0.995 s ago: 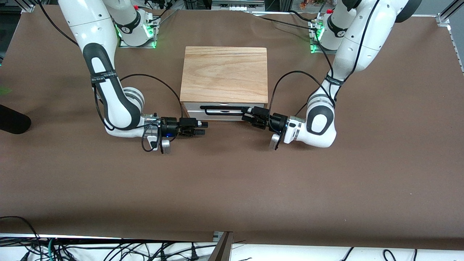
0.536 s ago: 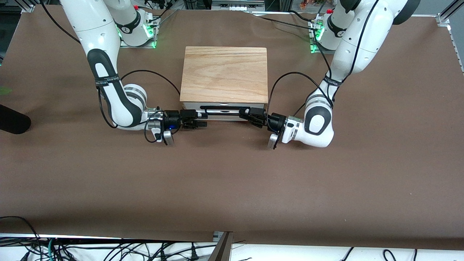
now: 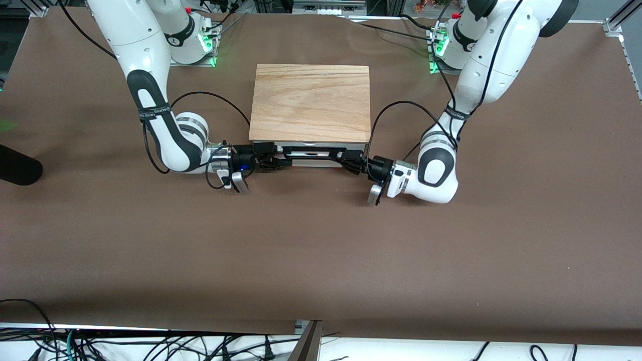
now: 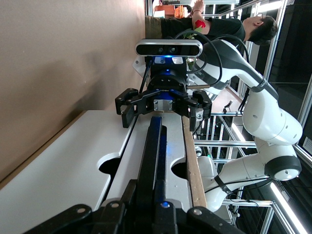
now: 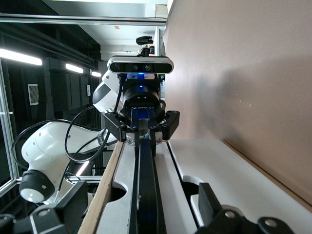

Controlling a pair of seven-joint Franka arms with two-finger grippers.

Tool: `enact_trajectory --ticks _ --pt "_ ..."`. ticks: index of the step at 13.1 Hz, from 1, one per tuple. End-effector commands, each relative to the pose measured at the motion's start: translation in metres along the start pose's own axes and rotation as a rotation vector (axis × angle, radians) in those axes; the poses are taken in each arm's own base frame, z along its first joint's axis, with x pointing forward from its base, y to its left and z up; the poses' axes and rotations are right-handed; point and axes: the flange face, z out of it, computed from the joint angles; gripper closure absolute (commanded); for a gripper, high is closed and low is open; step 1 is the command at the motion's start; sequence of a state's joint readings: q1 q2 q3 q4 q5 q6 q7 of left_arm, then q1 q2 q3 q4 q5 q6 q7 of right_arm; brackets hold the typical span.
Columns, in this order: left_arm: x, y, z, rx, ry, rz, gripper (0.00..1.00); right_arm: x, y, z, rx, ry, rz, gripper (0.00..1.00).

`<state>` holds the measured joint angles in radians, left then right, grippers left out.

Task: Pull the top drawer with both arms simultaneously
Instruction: 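Close the right gripper and the left gripper on the black handle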

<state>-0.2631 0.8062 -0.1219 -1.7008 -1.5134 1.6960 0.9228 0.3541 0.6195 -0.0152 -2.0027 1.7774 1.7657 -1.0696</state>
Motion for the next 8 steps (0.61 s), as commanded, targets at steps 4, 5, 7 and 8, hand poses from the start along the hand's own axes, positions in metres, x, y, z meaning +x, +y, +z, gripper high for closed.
enact_trajectory --ticks 4,5,7,8 --pt "0.007 0.007 0.002 -0.021 0.021 0.017 1.0 -0.01 -0.004 -0.001 0.031 0.008 -0.009 0.16" --pt "0.007 0.007 0.0 -0.02 0.024 0.017 1.0 -0.009 -0.004 -0.004 0.048 0.007 -0.007 0.16" --pt "0.008 0.007 -0.002 -0.019 0.026 0.018 1.0 -0.008 0.005 -0.013 0.071 0.015 -0.017 0.16" --pt "0.008 0.008 -0.002 -0.02 0.027 0.018 1.0 -0.008 0.009 -0.017 0.076 0.019 -0.02 0.16"
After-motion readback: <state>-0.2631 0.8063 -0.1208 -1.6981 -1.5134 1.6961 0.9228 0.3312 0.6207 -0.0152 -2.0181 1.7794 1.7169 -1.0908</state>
